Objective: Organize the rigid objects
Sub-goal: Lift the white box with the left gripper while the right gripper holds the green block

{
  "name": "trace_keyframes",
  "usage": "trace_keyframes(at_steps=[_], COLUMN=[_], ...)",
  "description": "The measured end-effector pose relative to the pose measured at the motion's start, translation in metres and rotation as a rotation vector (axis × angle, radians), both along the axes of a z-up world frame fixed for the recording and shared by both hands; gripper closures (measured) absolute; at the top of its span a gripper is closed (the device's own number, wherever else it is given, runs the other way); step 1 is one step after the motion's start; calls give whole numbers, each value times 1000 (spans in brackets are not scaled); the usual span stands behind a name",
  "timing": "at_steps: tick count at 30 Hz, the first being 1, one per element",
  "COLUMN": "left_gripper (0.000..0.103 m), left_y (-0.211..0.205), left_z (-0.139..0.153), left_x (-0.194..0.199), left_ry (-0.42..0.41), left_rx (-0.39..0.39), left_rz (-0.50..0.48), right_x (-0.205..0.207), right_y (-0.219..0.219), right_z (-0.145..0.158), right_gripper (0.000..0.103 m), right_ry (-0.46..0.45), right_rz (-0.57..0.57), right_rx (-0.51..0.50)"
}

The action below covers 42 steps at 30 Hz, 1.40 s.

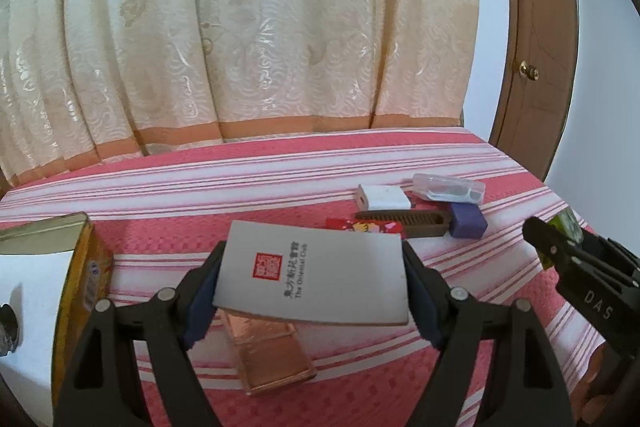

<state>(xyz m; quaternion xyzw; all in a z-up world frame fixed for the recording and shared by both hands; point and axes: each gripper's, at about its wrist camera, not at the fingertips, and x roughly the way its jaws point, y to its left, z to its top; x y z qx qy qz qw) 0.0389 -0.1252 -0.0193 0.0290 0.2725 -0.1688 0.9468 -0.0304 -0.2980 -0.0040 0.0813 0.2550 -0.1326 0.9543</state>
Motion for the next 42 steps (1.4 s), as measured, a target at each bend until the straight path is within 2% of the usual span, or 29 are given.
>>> trace_keyframes(at_steps=[10, 29, 42], left_gripper=[23, 23, 23], left_y=[22, 45, 67], left_z=[2, 5, 9], left_x=[-6, -14, -22], left_ry=[-11, -21, -62], left_rx=[-9, -27, -29], left_rz=[14, 13, 15], right_x=[-2, -8, -11], right_y=[28, 65, 96], right_z=[2, 3, 2], right_gripper=[54, 54, 54], right_ry=[-59, -62, -57], right_rz=[4, 32, 73], right_rx=[59, 48, 65])
